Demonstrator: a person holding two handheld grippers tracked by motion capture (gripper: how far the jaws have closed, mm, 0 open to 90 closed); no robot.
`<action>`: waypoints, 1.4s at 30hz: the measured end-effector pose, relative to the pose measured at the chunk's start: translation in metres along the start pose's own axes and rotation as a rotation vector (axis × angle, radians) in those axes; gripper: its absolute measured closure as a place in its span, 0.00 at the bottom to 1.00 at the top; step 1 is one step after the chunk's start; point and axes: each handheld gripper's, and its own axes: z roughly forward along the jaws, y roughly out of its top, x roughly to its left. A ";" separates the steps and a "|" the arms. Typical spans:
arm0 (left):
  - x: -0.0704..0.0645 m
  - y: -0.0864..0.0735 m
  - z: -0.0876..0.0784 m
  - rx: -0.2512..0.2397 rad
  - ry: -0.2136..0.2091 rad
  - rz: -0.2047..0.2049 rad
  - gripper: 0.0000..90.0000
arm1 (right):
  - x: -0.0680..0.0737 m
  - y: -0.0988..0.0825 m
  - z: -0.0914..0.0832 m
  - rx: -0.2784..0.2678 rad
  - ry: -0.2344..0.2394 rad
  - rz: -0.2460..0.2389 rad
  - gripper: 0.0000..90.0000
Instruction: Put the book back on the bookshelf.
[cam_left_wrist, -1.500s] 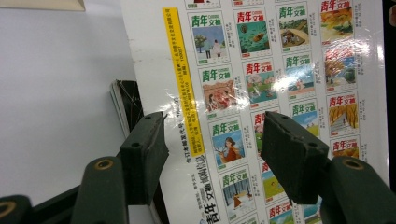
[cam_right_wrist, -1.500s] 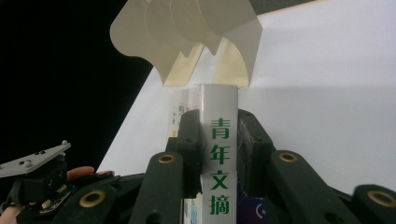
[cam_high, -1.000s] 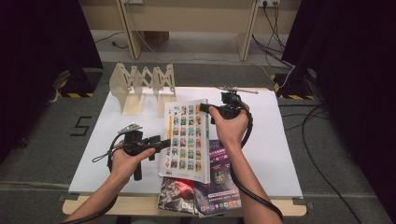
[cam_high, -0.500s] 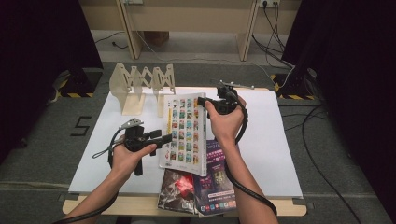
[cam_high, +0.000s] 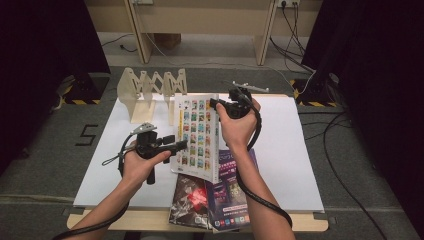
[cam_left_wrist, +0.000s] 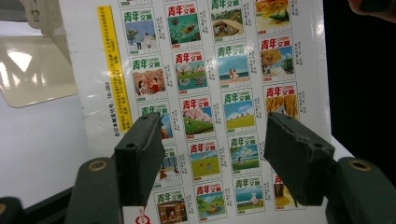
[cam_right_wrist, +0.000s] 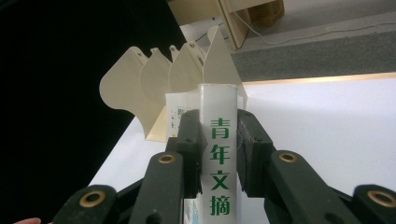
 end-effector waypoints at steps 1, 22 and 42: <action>0.000 0.000 0.000 -0.003 0.002 0.004 0.39 | 0.001 0.001 0.000 0.000 -0.002 0.000 0.82; -0.008 0.009 0.000 -0.048 -0.018 0.046 0.37 | 0.020 0.006 0.002 -0.063 -0.011 -0.032 0.82; -0.044 0.029 0.009 -0.057 -0.023 0.147 0.34 | 0.038 0.008 0.011 -0.101 -0.046 -0.044 0.82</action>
